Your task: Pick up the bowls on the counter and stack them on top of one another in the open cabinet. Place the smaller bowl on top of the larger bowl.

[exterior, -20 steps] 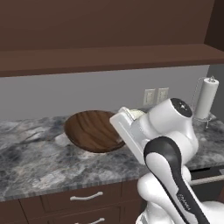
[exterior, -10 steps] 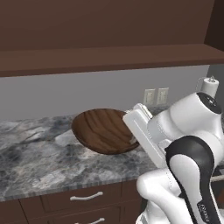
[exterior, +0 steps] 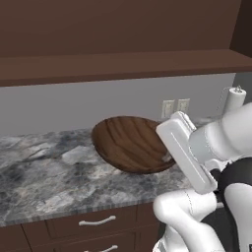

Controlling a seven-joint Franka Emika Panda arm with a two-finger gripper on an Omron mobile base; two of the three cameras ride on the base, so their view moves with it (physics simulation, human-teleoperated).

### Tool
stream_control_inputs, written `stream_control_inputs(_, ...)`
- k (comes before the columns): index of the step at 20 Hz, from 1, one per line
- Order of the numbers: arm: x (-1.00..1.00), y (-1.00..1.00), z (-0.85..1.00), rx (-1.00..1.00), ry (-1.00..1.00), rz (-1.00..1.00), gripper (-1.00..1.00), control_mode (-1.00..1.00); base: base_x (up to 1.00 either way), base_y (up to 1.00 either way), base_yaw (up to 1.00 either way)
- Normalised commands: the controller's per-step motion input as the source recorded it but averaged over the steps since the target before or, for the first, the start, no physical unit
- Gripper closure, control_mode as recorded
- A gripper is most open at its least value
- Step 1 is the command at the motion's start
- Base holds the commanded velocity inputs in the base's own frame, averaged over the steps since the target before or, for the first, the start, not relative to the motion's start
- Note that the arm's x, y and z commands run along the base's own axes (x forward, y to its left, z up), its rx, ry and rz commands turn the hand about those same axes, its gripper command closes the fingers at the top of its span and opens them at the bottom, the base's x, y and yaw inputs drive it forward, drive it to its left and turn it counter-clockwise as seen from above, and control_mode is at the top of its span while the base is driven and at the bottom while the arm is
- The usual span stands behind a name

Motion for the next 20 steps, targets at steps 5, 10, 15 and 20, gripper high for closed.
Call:
stream_control_inputs(5, -0.22, -0.21, 0.5, -0.03, -0.02, -0.06, 1.0, -1.0, 0.0, 0.0, 0.0)
stream_control_inputs(10, -0.15, -0.18, 0.52, -0.04, -0.07, -0.05, 1.0, -1.0, 0.0, 0.0, 0.0)
stream_control_inputs(15, -0.15, -0.13, 0.47, -0.03, -0.11, -0.06, 1.0, -1.0, 0.0, 0.0, 0.0)
stream_control_inputs(20, 0.08, -0.04, 0.45, -0.04, -0.07, -0.06, 1.0, -1.0, 0.0, 0.0, 0.0)
